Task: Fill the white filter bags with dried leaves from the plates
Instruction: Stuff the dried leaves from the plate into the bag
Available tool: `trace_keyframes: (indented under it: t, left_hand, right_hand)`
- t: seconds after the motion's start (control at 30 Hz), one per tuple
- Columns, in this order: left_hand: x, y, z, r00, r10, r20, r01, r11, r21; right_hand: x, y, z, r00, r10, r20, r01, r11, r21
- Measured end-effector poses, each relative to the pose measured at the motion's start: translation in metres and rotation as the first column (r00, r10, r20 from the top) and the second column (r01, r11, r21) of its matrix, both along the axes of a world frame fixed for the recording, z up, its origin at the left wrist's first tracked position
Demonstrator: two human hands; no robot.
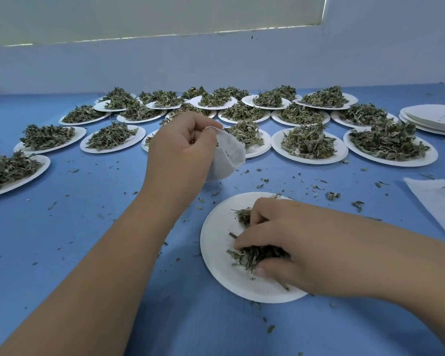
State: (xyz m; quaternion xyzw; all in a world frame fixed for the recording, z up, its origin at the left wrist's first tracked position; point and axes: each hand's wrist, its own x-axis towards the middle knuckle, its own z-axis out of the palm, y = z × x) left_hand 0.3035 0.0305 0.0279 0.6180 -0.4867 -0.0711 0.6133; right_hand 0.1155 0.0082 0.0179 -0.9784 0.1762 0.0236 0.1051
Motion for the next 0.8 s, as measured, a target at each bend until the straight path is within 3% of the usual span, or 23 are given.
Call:
trace_keyframes:
  t: [0.37,0.63,0.8]
  left_hand:
    - [0.0,0.0,0.0,0.999,-0.002,0.042,0.002,1.0,-0.001]
    - [0.001,0.002,0.0,0.996,0.021,0.089,-0.016,0.999,-0.047]
    - [0.001,0.002,-0.001,0.992,0.025,0.121,-0.019,0.998,-0.051]
  right_hand:
    - [0.007,0.009,-0.001,0.994,-0.003,-0.11,-0.01,0.993,-0.114]
    - [0.018,0.011,-0.012,0.997,-0.039,-0.068,0.031,0.993,-0.116]
    - [0.014,0.015,0.001,0.993,0.024,-0.113,-0.044,0.983,-0.176]
